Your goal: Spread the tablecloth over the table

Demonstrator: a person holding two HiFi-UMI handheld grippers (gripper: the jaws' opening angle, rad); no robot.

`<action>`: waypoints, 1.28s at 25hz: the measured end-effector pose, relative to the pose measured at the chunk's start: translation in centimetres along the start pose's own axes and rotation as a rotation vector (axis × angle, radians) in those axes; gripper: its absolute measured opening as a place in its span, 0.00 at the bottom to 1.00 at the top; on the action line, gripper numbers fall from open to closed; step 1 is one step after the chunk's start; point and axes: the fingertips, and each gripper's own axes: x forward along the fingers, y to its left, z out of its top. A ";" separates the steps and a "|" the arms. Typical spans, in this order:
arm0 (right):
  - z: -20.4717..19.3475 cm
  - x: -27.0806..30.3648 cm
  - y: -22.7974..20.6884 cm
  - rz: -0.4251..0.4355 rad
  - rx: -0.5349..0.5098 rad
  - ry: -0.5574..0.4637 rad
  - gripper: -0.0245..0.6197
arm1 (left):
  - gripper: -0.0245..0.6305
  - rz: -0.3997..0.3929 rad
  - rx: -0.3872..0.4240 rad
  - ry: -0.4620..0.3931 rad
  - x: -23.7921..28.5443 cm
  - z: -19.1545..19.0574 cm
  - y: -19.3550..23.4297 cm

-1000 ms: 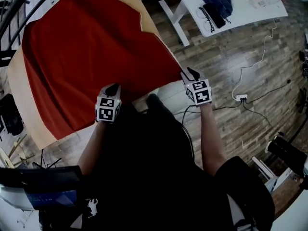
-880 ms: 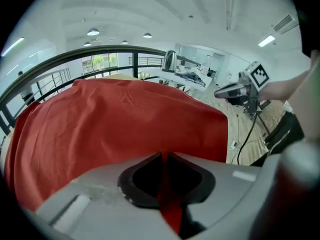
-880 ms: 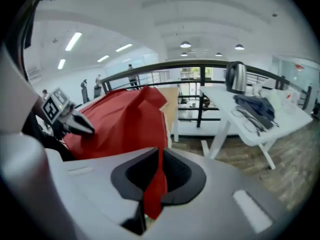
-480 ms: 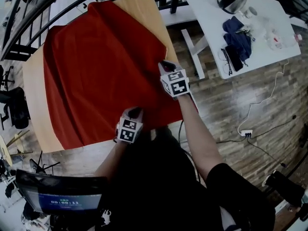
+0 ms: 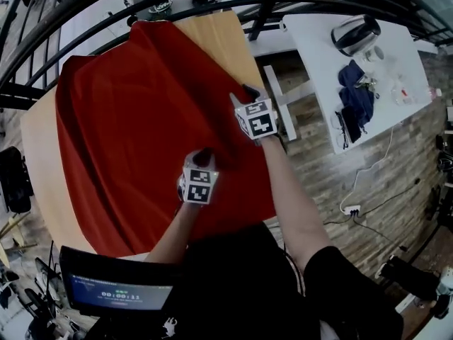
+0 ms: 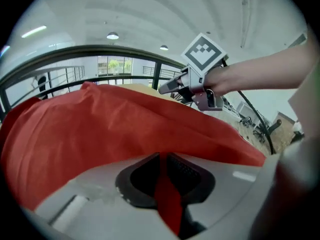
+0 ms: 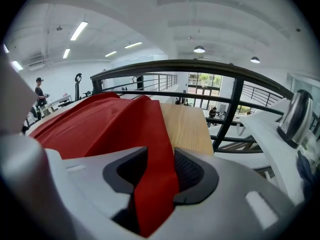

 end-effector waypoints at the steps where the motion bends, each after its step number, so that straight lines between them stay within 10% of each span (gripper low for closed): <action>1: 0.6 1.4 -0.1 0.003 -0.014 0.015 0.30 | 0.11 -0.018 -0.005 0.010 0.4 0.1 0.2; 9: 2.9 9.5 0.3 0.044 -0.048 0.122 0.29 | 0.04 0.000 -0.057 -0.071 -0.7 2.8 2.7; 12: 2.5 9.7 0.4 0.075 -0.069 0.129 0.09 | 0.04 0.050 -0.098 -0.136 -2.1 5.6 5.5; 20: 8.2 2.0 15.9 0.171 -0.647 -0.150 0.06 | 0.27 0.148 -0.249 -0.317 -5.6 16.1 18.1; 26: 2.1 1.0 26.0 0.325 -0.790 -0.125 0.06 | 0.51 0.217 -0.018 -0.117 -1.0 18.0 22.3; 29: 0.2 0.5 27.6 0.390 -0.738 -0.095 0.09 | 0.05 0.324 -0.062 -0.077 -0.8 14.3 26.2; 32: 0.0 -1.2 27.8 0.502 -0.623 -0.094 0.32 | 0.05 0.310 -0.331 -0.214 -5.5 10.9 29.2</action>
